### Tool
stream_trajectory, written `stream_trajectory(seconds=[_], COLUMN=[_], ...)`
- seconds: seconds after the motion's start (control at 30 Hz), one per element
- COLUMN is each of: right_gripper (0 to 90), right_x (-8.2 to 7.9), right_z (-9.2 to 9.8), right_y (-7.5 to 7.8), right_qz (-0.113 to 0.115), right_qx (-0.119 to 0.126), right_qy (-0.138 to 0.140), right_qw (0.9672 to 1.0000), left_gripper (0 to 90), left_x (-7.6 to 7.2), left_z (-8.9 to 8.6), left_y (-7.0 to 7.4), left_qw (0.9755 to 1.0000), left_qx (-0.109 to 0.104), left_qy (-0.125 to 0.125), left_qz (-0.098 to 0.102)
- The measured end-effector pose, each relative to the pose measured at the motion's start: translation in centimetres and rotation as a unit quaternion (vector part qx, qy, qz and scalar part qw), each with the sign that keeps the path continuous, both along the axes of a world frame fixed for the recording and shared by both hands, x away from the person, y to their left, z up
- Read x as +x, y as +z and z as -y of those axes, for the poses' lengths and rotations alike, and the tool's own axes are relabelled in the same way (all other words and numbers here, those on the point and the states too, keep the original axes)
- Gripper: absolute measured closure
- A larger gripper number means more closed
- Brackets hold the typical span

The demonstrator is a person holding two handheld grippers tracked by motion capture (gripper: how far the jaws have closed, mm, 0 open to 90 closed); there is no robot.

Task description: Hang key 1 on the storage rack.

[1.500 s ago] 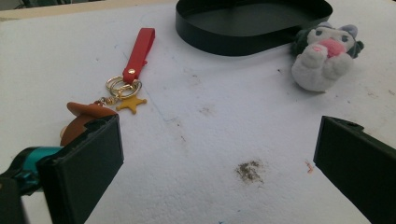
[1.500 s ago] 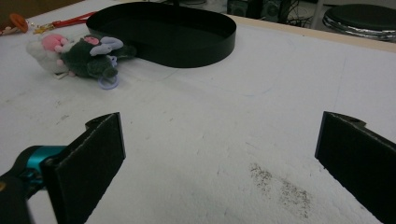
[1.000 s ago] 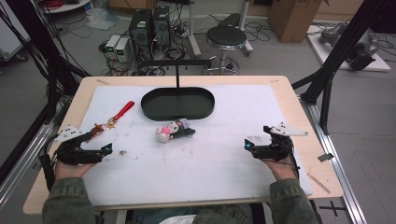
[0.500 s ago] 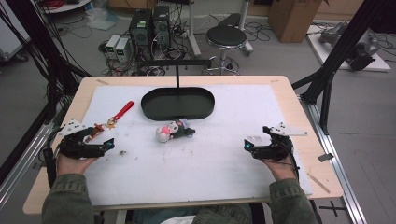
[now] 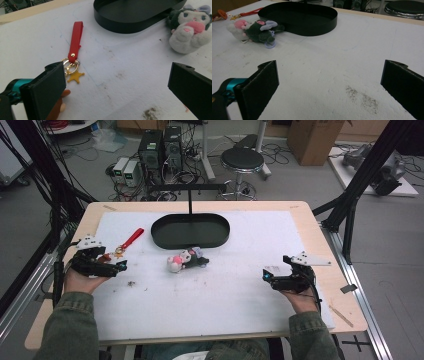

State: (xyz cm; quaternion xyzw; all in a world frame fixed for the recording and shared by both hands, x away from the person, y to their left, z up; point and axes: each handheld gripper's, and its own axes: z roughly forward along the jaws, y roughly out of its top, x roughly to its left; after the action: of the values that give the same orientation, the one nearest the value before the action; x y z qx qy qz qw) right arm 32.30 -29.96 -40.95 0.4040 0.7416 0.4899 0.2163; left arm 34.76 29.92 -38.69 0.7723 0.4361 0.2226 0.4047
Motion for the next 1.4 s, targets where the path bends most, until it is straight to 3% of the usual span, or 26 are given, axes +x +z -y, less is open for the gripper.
stream_trajectory(seconds=[0.1, 0.2, 0.4, 0.5, 0.6, 0.73, 0.8, 0.9, 0.97, 1.1, 1.3, 1.33, 1.4], right_gripper=[0.5, 0.5, 0.5, 0.5, 0.5, 0.5, 0.5, 0.5, 0.5, 0.5, 0.5, 0.5, 0.5], right_x=[0.0, 0.0, 0.1, 0.1, 0.1, 0.2, 0.3, 0.3, 0.4, 0.3, 0.3, 0.3, 0.3], right_z=[-0.1, -0.1, -0.1, -0.1, -0.1, -0.1, -0.2, -0.2, -0.2, -0.3, -0.5, -0.6, -0.6], right_y=[0.0, -0.1, -0.1, -0.1, -0.2, -0.2, -0.3, -0.3, -0.4, -0.4, -0.5, -0.5, -0.6], right_qz=[0.0, 0.0, 0.002, -0.001, -0.002, -0.001, -0.004, -0.005, -0.005, -0.007, -0.006, -0.008, -0.005], right_qx=[-0.002, -0.005, -0.007, -0.006, -0.007, -0.011, -0.012, -0.014, -0.015, -0.019, -0.027, -0.026, -0.032], right_qy=[0.001, 0.0, -0.002, -0.002, -0.001, -0.001, -0.001, 0.0, 0.001, -0.001, 0.0, -0.001, -0.002], right_qw=[1.0, 1.0, 1.0, 1.0, 1.0, 0.9999, 0.9999, 0.9999, 0.9999, 0.9998, 0.9996, 0.9996, 0.9995], left_gripper=[1.9, 1.9, 1.9, 1.9, 1.9, 1.9, 1.9, 1.9, 1.9, 2.0, 2.0, 2.0, 2.0], left_x=[1.2, 2.1, 4.0, 4.8, 5.5, 6.9, 7.5, 8.3, 8.8, 10.0, 11.2, 11.9, 12.5], left_z=[0.1, 0.2, 1.0, 1.2, 1.1, 0.9, 1.0, 1.3, 1.6, 1.9, 1.6, 1.5, 1.6], left_y=[0.9, 1.5, 1.5, 1.5, 1.7, 1.2, 0.8, 0.7, 0.7, 0.3, 0.3, 0.1, 0.0], left_qw=[0.9999, 0.9997, 0.999, 0.9982, 0.9984, 0.9972, 0.9963, 0.9962, 0.9968, 0.9954, 0.9955, 0.9939, 0.9928], left_qx=[0.013, 0.011, 0.015, 0.029, 0.022, 0.011, 0.02, 0.022, 0.012, 0.035, 0.032, 0.036, 0.039], left_qy=[-0.008, -0.012, -0.023, -0.024, -0.021, -0.021, -0.02, -0.021, -0.025, -0.026, -0.023, -0.025, -0.026], left_qz=[-0.007, -0.016, -0.036, -0.047, -0.047, -0.071, -0.082, -0.081, -0.075, -0.086, -0.087, -0.101, -0.11])
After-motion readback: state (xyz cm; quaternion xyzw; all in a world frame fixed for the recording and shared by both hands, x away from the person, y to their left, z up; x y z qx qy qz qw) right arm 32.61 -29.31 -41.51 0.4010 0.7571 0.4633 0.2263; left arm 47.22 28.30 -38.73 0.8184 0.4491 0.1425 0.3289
